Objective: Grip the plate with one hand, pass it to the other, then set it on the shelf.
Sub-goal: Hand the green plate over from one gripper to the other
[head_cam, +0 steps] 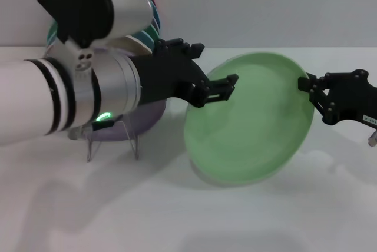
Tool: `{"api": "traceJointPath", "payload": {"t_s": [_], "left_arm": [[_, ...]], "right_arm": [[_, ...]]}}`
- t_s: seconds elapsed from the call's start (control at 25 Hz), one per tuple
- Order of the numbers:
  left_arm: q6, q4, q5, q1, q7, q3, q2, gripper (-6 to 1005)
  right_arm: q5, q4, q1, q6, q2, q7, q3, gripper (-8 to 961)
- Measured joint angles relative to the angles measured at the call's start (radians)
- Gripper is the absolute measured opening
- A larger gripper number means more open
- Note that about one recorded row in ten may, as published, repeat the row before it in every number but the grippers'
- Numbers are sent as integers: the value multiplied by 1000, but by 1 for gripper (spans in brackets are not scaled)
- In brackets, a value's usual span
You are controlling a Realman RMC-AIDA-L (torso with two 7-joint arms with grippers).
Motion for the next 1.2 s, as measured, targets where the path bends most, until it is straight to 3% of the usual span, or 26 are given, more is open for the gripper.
{"api": "traceJointPath", "payload": {"t_s": [0.24, 0.72, 0.92, 1.04, 1.2], "left_arm": [[5, 52, 3, -32, 15, 28, -5, 704], [29, 80, 9, -36, 39, 34, -3, 665], [35, 85, 31, -35, 39, 34, -5, 417], [37, 85, 34, -33, 45, 36, -4, 190], [40, 81, 56, -28, 61, 38, -4, 144]], "right_arm": [[21, 2, -1, 17, 0, 1, -1, 18], [25, 2, -1, 45, 0, 10, 1, 25], [32, 2, -2, 46, -1, 11, 2, 45], [42, -6, -3, 57, -2, 7, 2, 57], [54, -21, -4, 104, -2, -15, 8, 74]]}}
